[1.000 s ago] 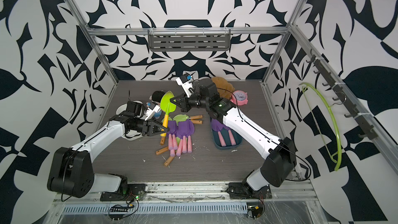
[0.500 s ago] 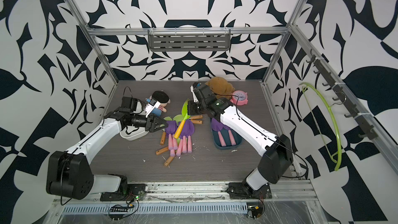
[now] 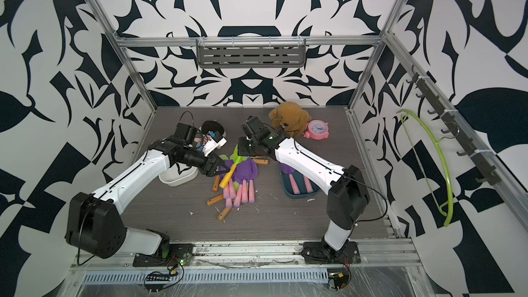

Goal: Sort the small shovels by color and place them into the storage box
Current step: Pick up the shovel from the center of the board, then place the shovel in the storage box.

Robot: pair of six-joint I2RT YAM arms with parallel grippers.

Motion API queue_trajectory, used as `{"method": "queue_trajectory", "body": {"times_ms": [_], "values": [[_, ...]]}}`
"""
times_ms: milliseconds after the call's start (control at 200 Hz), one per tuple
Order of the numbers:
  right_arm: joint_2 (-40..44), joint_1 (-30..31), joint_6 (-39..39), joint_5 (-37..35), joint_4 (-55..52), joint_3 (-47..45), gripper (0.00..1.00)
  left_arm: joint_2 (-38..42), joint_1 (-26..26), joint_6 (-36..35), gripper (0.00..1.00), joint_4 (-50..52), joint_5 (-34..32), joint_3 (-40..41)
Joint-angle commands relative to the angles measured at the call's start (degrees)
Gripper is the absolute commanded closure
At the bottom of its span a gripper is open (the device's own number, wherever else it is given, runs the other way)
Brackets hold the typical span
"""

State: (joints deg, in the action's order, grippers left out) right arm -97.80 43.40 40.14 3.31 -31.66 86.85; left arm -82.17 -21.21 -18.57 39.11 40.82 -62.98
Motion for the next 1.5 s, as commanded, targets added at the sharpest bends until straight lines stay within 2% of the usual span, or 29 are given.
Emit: {"method": "queue_trajectory", "body": {"times_ms": [0, 210, 310, 455, 490, 540, 595, 675, 865, 990, 1215, 1495], "values": [[0.91, 0.67, 1.12, 1.24, 4.04, 3.06, 1.00, -1.80, -1.41, -0.89, 0.36, 2.04, -2.91, -1.05], [0.67, 1.16, 0.51, 1.92, 4.45, 3.68, 1.00, -3.08, -1.50, 2.41, 0.54, -0.63, -4.99, -0.83], [0.53, 1.22, 0.33, 2.14, 4.59, 3.77, 1.00, -2.71, -1.55, 3.43, 0.69, -1.31, -3.47, -0.33], [0.75, 1.33, -0.11, 2.76, 5.50, 3.77, 1.00, -2.06, -1.55, 4.94, 1.00, -2.28, -2.98, 0.64], [0.87, 1.34, -0.40, 2.88, 5.63, 3.77, 0.96, -1.73, -1.34, 5.70, 1.00, -2.66, -3.83, 0.90], [1.36, 1.34, -0.80, 2.12, 5.54, 3.68, 0.81, -1.19, -0.69, 7.71, 1.00, -3.21, -4.97, 1.26], [2.08, 1.34, -1.31, 0.84, 5.16, 3.43, 0.70, -0.26, 1.21, 10.82, 1.00, -4.12, -5.94, 1.71], [2.94, 1.25, -1.94, -1.00, 4.41, 2.74, 0.62, 1.83, 6.16, 17.53, 1.00, -6.25, -7.86, 2.71], [2.91, 1.16, -2.74, -1.74, 3.28, 0.90, 0.60, 4.55, 19.75, 31.11, 1.00, -9.76, -17.03, 4.44], [2.35, 1.16, -2.79, -0.95, 3.25, 0.00, 0.60, 1.10, 24.24, 36.21, 1.00, -9.59, -24.48, 4.39], [2.88, 1.16, -3.24, -1.55, 3.27, -2.24, 0.60, -3.80, 25.74, 40.63, 1.00, -9.88, -33.15, 5.21], [2.96, 1.16, -3.64, -2.06, 3.04, -3.26, 0.60, -11.73, 25.70, 38.77, 1.00, -11.33, -33.13, 2.27]]}}
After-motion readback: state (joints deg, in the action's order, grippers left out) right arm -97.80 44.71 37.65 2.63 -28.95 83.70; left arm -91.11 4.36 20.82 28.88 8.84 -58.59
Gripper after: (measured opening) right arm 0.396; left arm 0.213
